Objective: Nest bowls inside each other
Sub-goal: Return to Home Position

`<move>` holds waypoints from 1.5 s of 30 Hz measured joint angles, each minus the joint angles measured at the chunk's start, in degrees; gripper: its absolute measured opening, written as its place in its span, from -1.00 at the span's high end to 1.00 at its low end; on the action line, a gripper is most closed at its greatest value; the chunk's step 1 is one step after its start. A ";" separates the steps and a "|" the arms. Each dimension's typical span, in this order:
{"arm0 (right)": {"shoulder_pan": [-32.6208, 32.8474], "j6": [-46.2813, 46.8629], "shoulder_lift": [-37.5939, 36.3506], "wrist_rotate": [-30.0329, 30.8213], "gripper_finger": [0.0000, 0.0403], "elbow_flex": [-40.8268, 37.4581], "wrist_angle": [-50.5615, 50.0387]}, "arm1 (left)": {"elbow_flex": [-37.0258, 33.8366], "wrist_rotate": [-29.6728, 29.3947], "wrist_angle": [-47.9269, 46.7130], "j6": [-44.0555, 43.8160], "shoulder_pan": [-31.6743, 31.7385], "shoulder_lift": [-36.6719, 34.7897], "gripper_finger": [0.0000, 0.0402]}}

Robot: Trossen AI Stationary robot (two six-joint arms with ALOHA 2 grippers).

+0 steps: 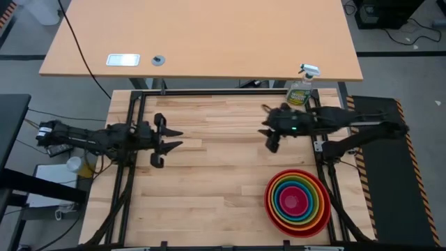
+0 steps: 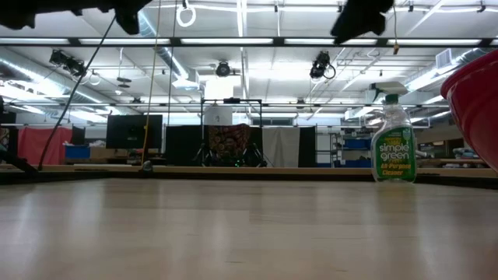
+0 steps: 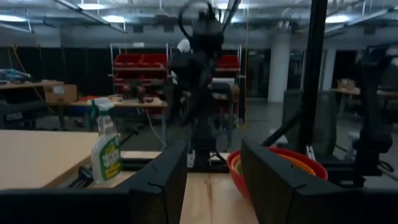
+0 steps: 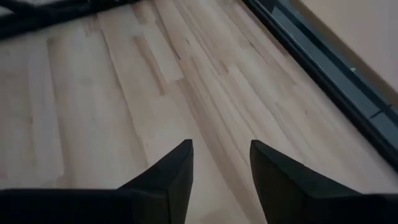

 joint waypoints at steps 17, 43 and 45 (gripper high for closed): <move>8.76 10.88 -33.70 9.46 0.18 -32.61 18.77 | -10.52 0.00 -1.30 -2.97 0.46 -16.21 0.24; 18.36 9.83 -54.58 16.48 0.18 -58.11 37.63 | -22.30 2.83 9.74 -6.03 2.54 -17.75 0.24; 19.16 8.18 -56.08 17.58 0.18 -58.13 37.86 | -22.30 2.85 8.85 -6.23 2.62 -18.38 0.24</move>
